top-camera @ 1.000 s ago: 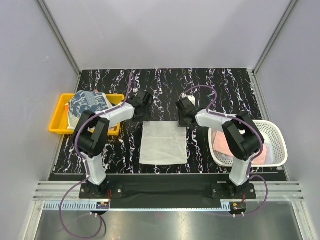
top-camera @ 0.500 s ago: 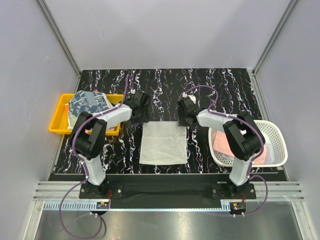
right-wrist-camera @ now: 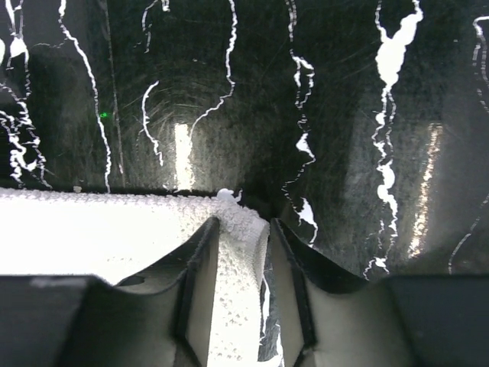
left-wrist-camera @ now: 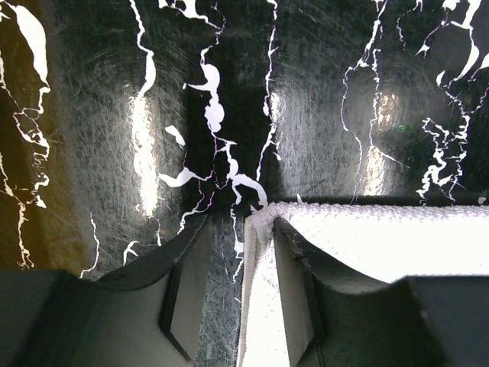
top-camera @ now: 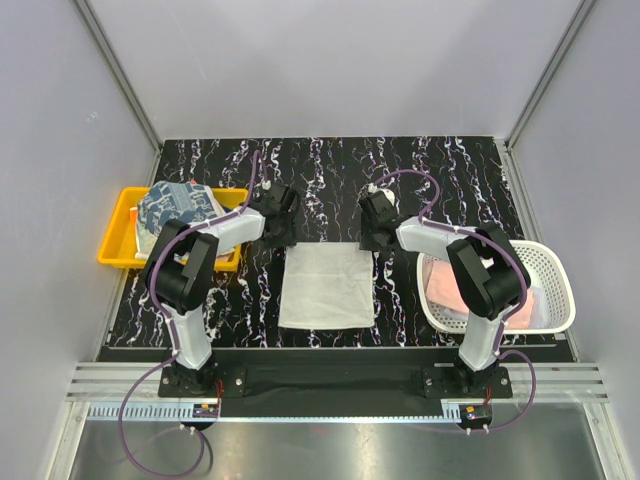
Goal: Fold and stack the towels
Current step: Fold the towel
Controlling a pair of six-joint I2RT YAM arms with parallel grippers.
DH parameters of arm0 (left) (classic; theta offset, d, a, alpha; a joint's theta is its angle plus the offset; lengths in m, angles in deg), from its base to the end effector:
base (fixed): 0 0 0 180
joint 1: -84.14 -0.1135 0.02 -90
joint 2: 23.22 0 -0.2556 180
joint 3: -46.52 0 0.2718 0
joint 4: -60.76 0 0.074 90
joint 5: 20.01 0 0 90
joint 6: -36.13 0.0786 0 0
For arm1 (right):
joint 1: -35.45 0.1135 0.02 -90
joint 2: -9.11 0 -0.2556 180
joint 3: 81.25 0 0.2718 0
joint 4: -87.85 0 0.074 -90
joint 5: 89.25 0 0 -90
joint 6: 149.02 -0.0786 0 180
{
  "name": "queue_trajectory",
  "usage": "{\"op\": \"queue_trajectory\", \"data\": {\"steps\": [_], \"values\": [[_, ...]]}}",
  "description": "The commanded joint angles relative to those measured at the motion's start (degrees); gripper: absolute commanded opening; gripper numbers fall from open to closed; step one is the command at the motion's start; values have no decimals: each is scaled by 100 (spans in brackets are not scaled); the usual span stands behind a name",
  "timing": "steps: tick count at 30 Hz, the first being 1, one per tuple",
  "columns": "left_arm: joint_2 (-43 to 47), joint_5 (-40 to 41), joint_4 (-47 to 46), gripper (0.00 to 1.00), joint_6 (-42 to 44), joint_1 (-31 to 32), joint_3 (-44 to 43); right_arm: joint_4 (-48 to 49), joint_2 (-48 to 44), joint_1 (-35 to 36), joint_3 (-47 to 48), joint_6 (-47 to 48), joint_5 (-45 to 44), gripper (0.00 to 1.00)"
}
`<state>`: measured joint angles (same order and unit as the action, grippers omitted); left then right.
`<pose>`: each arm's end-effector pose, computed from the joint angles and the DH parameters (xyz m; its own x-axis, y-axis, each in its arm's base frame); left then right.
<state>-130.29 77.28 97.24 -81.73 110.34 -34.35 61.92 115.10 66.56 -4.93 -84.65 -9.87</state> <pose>0.3711 -0.1715 0.1028 -0.8850 -0.0811 -0.4584 -0.0316 0.9929 -0.1148 0.3603 0.2005 0.0999 -0.8180 0.0029 -0.5752 -0.0719 0.9916 0.1073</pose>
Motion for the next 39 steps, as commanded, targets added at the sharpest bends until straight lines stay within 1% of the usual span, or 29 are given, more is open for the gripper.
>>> {"op": "queue_trajectory", "data": {"steps": [1, 2, 4, 5, 8, 11, 12, 14, 16, 21, 22, 24, 28, 33, 36, 39], "values": [[-121, -131, -237, 42, 61, -71, -88, 201, 35, -44, 50, 49, 164, 38], [-130, -131, -254, 41, 52, -71, -79, 192, 44, -44, 59, 66, 165, 33], [-139, -140, -325, 39, 43, -79, -70, 148, 53, -44, 85, 75, 156, 28], [-139, -131, -360, 38, 35, -80, -61, 131, 62, -44, 129, 75, 156, 23], [-78, -70, -518, 37, 44, -106, -26, 43, 114, -53, 269, 119, 165, 18], [-77, -122, -588, 33, 43, -150, -44, -98, 237, -70, 462, 181, 182, 11], [-60, -122, -641, 31, 70, -167, -44, -124, 272, -79, 498, 190, 217, 8], [-60, -184, -702, 26, 87, -185, -61, -133, 334, -88, 586, 207, 252, 5], [-86, -228, -773, 23, 140, -211, -96, -168, 369, -105, 656, 233, 296, 3], [-139, -289, -834, 11, 202, -334, -290, -326, 413, -176, 1008, 356, 314, 1], [-130, -298, -861, 5, 193, -395, -368, -353, 422, -211, 1078, 409, 323, 1], [-130, -342, -905, 0, 158, -466, -465, -414, 439, -281, 1289, 471, 340, 0], [-148, -421, -984, 0, 105, -624, -842, -388, 466, -474, 1579, 576, 481, 0], [-34, -553, -1089, 0, 96, -686, -1098, -204, 413, -536, 1790, 796, 525, 0], [220, -658, -1221, 0, 88, -686, -932, -11, 238, -536, 1642, 884, 577, 0], [458, -694, -1484, 0, 35, -686, -529, 313, -26, -527, 1255, 937, 630, 0]]}}
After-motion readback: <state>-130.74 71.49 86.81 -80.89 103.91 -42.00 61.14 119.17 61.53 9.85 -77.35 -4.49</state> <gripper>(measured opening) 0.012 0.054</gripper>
